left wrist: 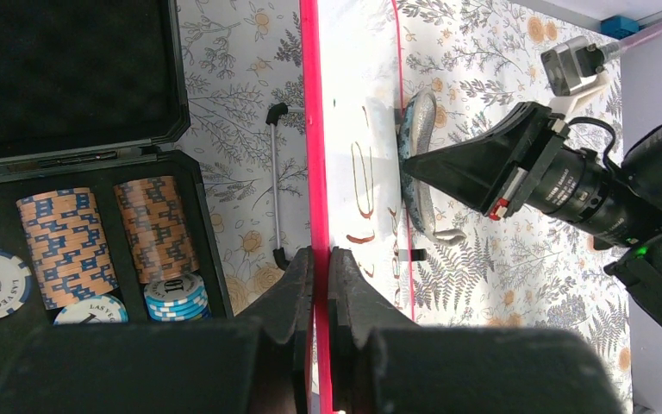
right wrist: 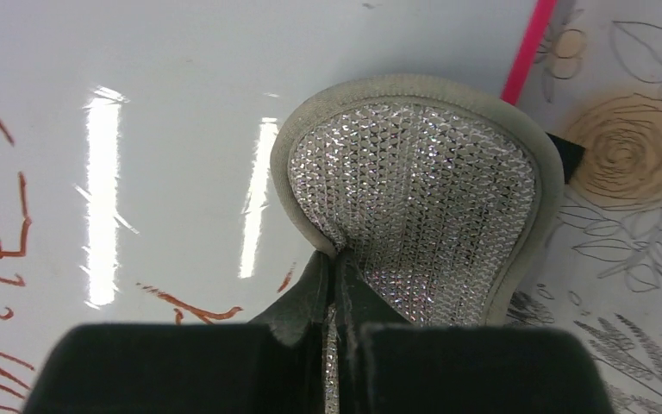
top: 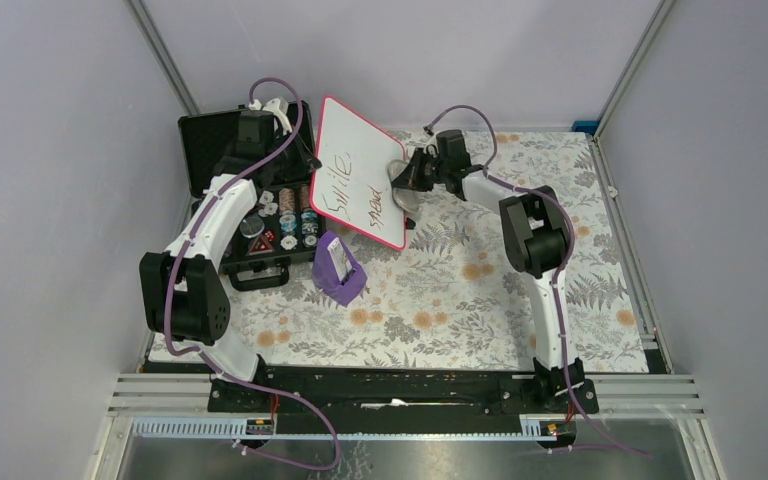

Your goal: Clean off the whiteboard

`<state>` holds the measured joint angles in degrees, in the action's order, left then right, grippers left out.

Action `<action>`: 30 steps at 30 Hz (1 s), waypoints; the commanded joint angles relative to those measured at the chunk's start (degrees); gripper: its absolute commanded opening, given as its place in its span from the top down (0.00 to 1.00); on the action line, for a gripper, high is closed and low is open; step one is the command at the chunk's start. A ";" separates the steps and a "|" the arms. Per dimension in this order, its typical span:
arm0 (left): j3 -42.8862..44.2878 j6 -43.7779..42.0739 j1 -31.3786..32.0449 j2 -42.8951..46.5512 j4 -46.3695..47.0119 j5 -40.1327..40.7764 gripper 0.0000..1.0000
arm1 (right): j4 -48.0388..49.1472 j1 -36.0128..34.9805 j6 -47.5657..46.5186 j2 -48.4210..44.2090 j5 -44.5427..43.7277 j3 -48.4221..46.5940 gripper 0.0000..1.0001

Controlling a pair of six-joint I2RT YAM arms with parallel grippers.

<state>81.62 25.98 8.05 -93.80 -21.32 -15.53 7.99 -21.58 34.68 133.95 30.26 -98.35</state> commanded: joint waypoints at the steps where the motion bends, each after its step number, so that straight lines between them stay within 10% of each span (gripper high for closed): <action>1: -0.13 -0.77 2.76 -0.28 -0.45 -3.86 1.00 | 5.60 -9.69 -3.18 -7.66 7.80 1.04 1.00; 6: -0.03 -0.52 2.67 -0.24 -0.39 -4.40 1.00 | 16.82 -10.93 -0.57 -12.01 12.18 7.04 1.00; 19: -0.07 -0.66 2.68 0.23 -0.47 -3.95 1.00 | 0.54 1.06 1.25 -3.13 4.25 4.22 1.00; 30: -0.12 -0.36 2.76 -0.23 -0.38 -4.22 1.00 | -0.61 -4.68 -2.37 -4.21 4.46 0.18 1.00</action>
<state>81.62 26.02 8.10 -93.80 -21.34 -15.53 7.46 -20.91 34.57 131.20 32.53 -94.11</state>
